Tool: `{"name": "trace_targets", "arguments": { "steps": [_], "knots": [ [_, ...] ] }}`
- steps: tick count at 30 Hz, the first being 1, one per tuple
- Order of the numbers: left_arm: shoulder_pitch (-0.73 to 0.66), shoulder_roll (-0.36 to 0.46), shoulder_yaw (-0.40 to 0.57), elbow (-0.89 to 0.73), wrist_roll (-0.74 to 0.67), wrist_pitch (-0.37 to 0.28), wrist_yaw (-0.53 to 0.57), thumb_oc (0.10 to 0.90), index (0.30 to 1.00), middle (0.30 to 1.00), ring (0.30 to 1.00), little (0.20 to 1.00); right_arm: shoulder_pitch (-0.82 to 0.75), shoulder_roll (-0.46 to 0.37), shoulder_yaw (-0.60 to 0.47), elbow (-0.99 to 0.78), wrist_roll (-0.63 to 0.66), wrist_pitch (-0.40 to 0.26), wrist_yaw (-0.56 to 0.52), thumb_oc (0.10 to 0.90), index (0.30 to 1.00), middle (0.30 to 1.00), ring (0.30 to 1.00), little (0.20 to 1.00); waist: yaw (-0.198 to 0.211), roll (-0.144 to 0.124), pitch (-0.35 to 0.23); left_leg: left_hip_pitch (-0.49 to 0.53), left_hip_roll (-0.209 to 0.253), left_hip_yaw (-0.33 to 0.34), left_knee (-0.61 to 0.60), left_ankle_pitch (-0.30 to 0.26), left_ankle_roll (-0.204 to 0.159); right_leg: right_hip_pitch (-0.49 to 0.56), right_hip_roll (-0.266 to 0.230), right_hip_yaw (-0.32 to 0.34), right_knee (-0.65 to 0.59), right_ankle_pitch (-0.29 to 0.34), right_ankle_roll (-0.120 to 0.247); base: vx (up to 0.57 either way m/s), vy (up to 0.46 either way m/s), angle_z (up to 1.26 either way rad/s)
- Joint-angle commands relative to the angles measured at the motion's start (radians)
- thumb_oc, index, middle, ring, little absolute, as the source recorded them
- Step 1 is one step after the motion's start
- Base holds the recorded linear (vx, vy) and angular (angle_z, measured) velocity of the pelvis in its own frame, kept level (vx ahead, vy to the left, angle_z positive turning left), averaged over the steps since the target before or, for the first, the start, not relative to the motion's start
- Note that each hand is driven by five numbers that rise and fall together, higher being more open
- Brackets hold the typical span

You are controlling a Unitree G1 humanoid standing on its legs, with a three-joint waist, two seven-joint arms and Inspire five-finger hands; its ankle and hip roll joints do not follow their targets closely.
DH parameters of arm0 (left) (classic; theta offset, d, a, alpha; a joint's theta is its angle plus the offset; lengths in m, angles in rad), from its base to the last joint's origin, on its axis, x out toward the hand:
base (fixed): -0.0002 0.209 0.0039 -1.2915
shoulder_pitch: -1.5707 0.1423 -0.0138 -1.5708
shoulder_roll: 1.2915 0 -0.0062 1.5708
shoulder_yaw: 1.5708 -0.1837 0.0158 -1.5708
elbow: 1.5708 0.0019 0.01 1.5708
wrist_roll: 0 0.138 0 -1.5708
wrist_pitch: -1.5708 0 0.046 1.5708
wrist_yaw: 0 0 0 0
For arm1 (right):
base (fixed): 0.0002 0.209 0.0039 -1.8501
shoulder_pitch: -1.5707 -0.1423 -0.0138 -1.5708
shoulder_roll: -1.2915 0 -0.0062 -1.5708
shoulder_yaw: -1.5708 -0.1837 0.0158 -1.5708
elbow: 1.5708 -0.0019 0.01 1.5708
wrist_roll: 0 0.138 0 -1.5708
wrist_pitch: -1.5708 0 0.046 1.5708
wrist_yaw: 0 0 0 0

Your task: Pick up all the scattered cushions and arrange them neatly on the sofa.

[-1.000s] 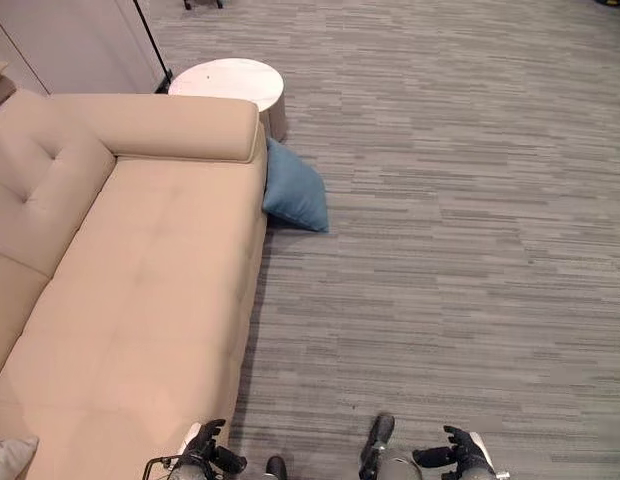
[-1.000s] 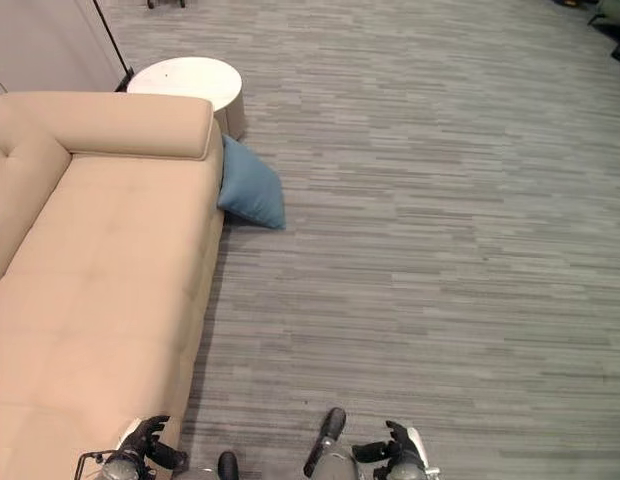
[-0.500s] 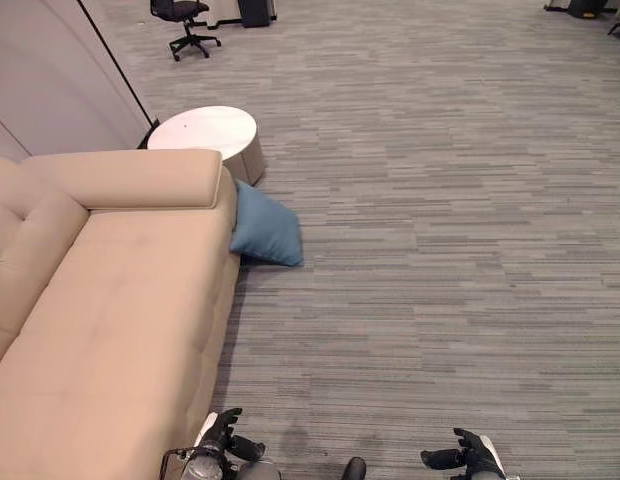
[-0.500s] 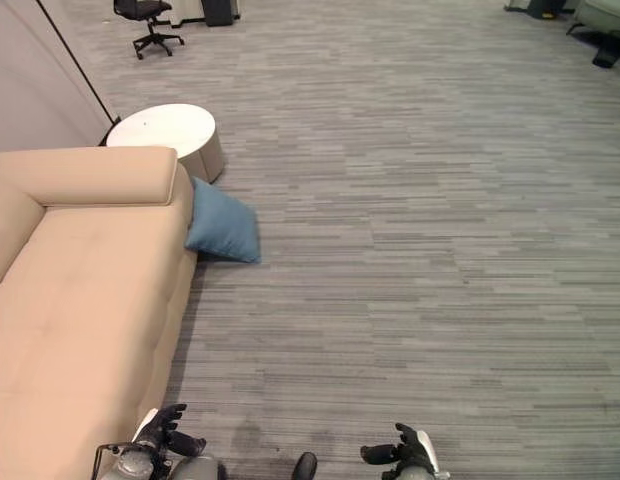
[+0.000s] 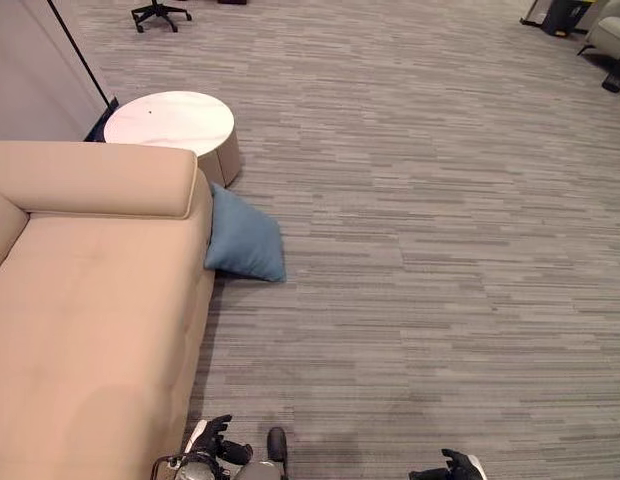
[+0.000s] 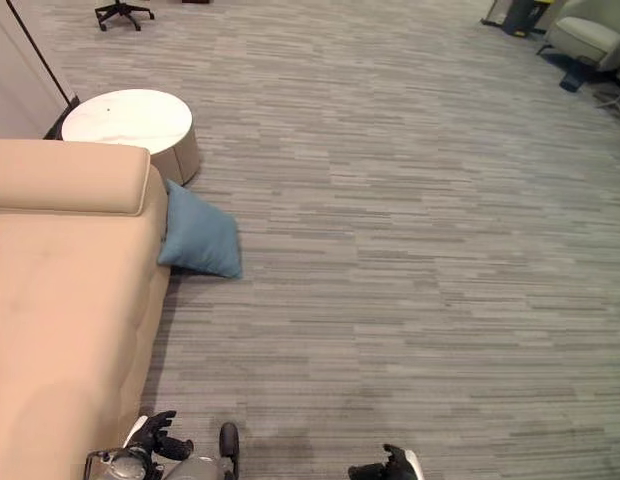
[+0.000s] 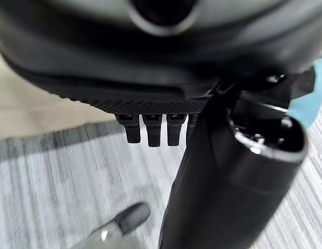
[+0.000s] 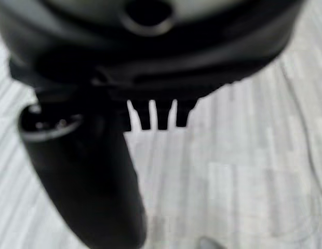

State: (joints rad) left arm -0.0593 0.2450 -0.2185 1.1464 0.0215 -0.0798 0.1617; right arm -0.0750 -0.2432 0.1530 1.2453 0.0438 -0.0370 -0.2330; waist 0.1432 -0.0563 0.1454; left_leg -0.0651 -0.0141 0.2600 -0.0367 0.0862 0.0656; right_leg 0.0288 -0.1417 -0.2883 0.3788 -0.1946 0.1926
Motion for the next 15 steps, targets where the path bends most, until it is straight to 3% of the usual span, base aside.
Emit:
{"name": "trace_targets", "arguments": {
  "steps": [1, 2, 3, 4, 5, 7, 11, 15],
  "knots": [
    [-0.003, 0.026, -0.013, -0.018, 0.002, -0.018, 0.018, 0.800, 0.900, 0.900, 0.900, 0.900, -0.029, -0.055, 0.010, -0.048, -0.018, -0.023, -0.012, 0.800, 0.900, 0.900, 0.900, 0.900, 0.015, 0.010, 0.017, -0.043, -0.001, -0.063, 0.132, -0.125, -0.024, -0.088, 0.024, -0.013, 0.088, 0.218, 0.044, 0.30, 0.068, 0.30],
    [-0.005, 0.027, -0.014, -0.028, -0.008, -0.021, 0.021, 0.800, 0.900, 0.900, 0.900, 0.900, -0.032, -0.059, 0.011, -0.053, -0.017, -0.022, -0.008, 0.800, 0.900, 0.900, 0.900, 0.900, 0.007, 0.031, 0.019, -0.003, -0.004, -0.087, 0.114, -0.133, -0.021, -0.134, 0.004, -0.025, 0.083, 0.199, 0.020, 0.24, 0.038, 0.42],
    [-0.005, 0.027, -0.014, -0.028, -0.008, -0.021, 0.021, 0.800, 0.900, 0.900, 0.900, 0.900, -0.032, -0.059, 0.011, -0.053, -0.017, -0.022, -0.008, 0.800, 0.900, 0.900, 0.900, 0.900, 0.005, 0.030, 0.022, 0.001, -0.005, -0.089, 0.113, -0.134, -0.021, -0.131, 0.002, -0.027, 0.086, 0.196, 0.020, 0.36, -0.029, 0.41],
    [-0.011, 0.024, -0.018, -0.030, -0.007, -0.022, 0.022, 0.800, 0.900, 0.900, 0.900, 0.900, -0.033, -0.064, 0.010, -0.055, -0.015, -0.022, -0.008, 0.800, 0.900, 0.900, 0.900, 0.900, -0.003, 0.046, 0.019, 0.032, -0.005, -0.112, 0.089, -0.141, -0.029, -0.155, -0.013, -0.039, -0.001, 0.154, -0.019, 0.27, -0.090, 0.34],
    [-0.015, 0.022, -0.021, -0.026, -0.003, -0.023, 0.020, 0.800, 0.900, 0.900, 0.900, 0.900, -0.031, -0.066, 0.010, -0.059, -0.012, -0.022, -0.008, 0.800, 0.900, 0.900, 0.900, 0.900, -0.013, 0.050, 0.022, 0.045, -0.008, -0.122, 0.086, -0.145, -0.033, -0.167, -0.023, -0.035, -0.054, 0.159, -0.030, 0.27, -0.090, 0.34],
    [-0.017, 0.020, -0.022, -0.022, -0.001, -0.026, 0.021, 0.800, 0.900, 0.900, 0.900, 0.900, -0.029, -0.069, 0.008, -0.062, -0.007, -0.024, -0.009, 0.800, 0.900, 0.900, 0.900, 0.900, -0.026, 0.051, 0.025, 0.057, -0.009, -0.133, 0.083, -0.153, -0.039, -0.181, -0.029, -0.023, -0.115, 0.175, -0.034, 0.17, -0.097, 0.38],
    [-0.031, 0.009, -0.031, -0.002, -0.002, -0.031, 0.020, 0.800, 0.900, 0.900, 0.900, 0.900, -0.015, -0.075, -0.015, -0.060, 0.010, -0.018, -0.010, 0.800, 0.900, 0.900, 0.900, 0.900, -0.087, 0.048, 0.029, 0.122, -0.019, -0.208, 0.085, -0.209, -0.064, -0.241, -0.030, 0.138, -0.291, 0.267, -0.006, 0.31, -0.209, 0.61],
    [-0.022, -0.005, -0.033, 0.021, 0.007, -0.031, 0.019, 0.800, 0.900, 0.900, 0.900, 0.900, -0.003, -0.077, -0.015, -0.045, 0.007, -0.025, -0.007, 0.800, 0.900, 0.900, 0.900, 0.900, -0.102, 0.037, 0.007, 0.144, -0.005, -0.226, 0.133, -0.245, -0.088, -0.196, -0.026, 0.122, -0.314, 0.272, -0.021, 0.21, -0.199, 0.48]
  ]
}}
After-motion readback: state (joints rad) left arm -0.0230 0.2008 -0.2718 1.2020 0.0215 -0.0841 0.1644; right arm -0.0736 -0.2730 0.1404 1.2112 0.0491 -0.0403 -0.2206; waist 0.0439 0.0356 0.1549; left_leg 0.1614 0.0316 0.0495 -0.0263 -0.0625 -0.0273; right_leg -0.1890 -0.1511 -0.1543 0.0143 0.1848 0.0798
